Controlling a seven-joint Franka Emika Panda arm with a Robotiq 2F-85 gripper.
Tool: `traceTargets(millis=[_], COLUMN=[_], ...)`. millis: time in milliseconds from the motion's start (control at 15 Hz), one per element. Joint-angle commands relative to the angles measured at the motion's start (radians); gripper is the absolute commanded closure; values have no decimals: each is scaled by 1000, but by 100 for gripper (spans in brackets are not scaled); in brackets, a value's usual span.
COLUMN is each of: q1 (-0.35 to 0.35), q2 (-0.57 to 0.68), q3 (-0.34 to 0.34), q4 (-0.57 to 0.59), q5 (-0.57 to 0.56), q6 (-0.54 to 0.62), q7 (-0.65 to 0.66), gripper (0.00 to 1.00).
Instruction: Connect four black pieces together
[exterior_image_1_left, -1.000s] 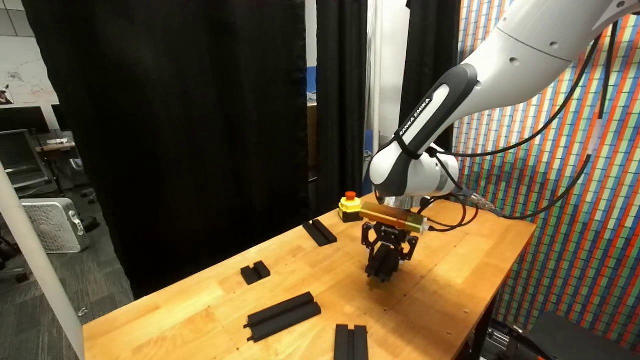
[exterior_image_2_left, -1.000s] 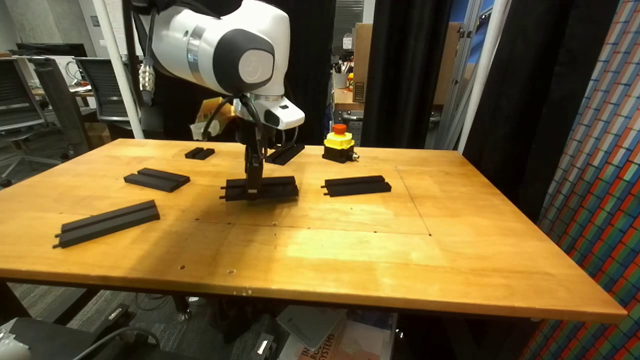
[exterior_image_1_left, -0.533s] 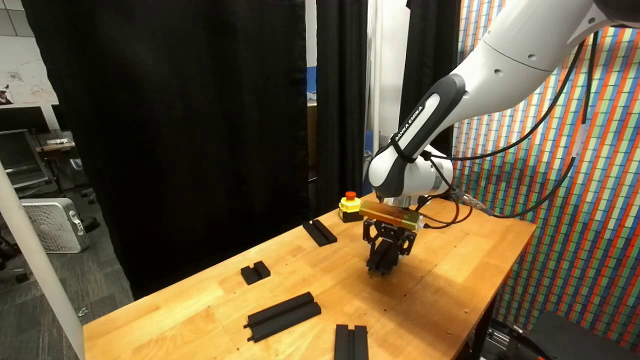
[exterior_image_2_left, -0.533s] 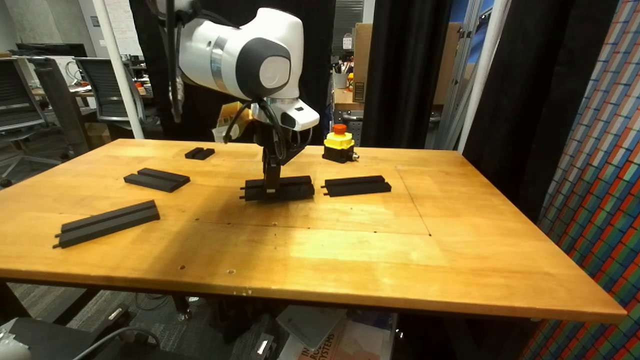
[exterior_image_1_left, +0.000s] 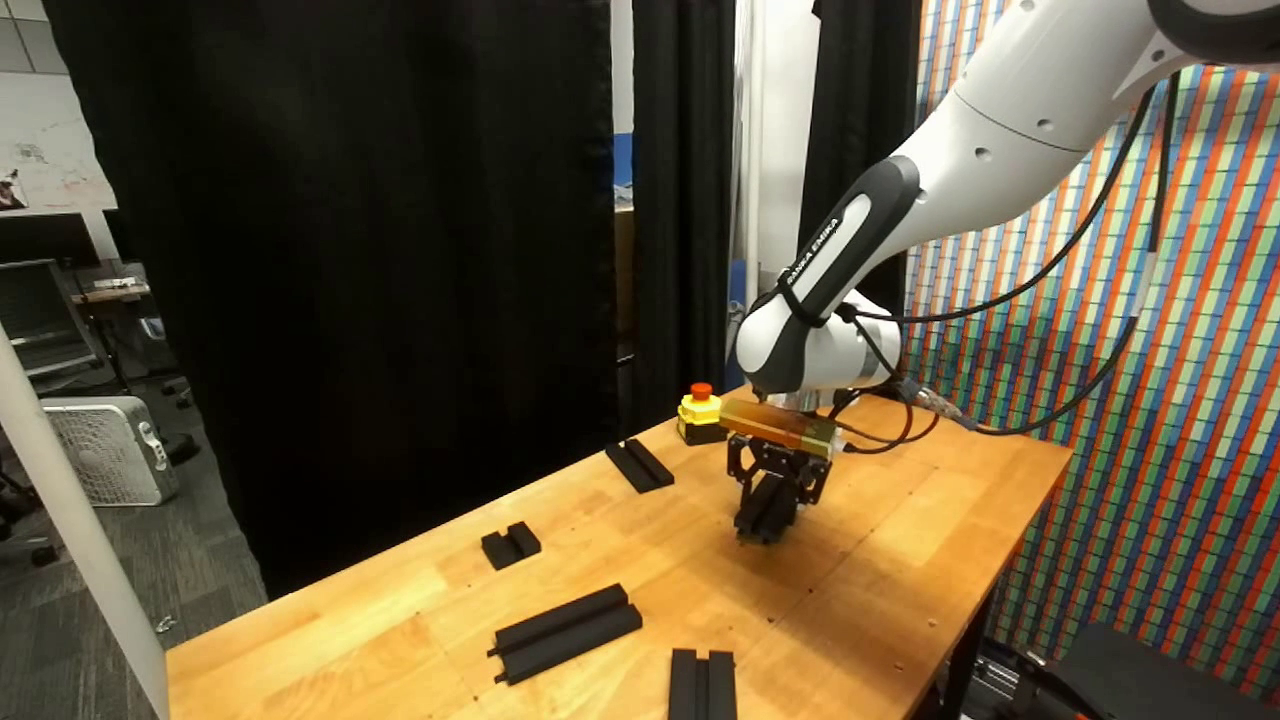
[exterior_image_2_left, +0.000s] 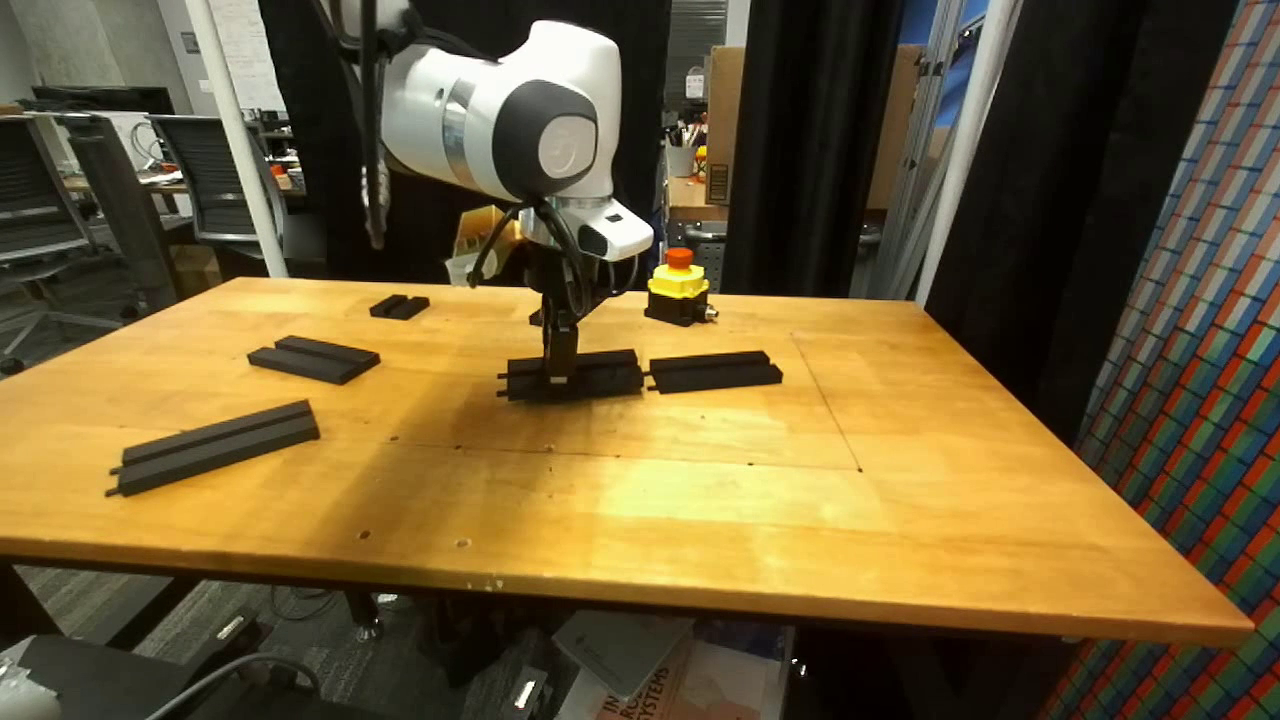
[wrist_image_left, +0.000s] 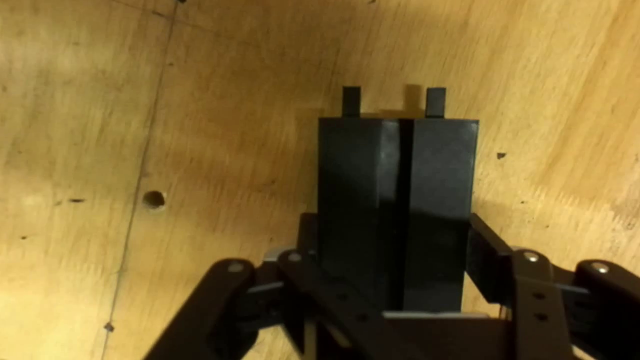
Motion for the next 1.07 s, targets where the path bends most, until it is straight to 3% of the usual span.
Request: traceTargets(millis=[0, 1000], q1=[1, -8], q2=[25, 58], q3=[-9, -36], q4=[42, 72], q5=[-19, -26], q6=[-14, -29], q7=[10, 3], gripper=[55, 55])
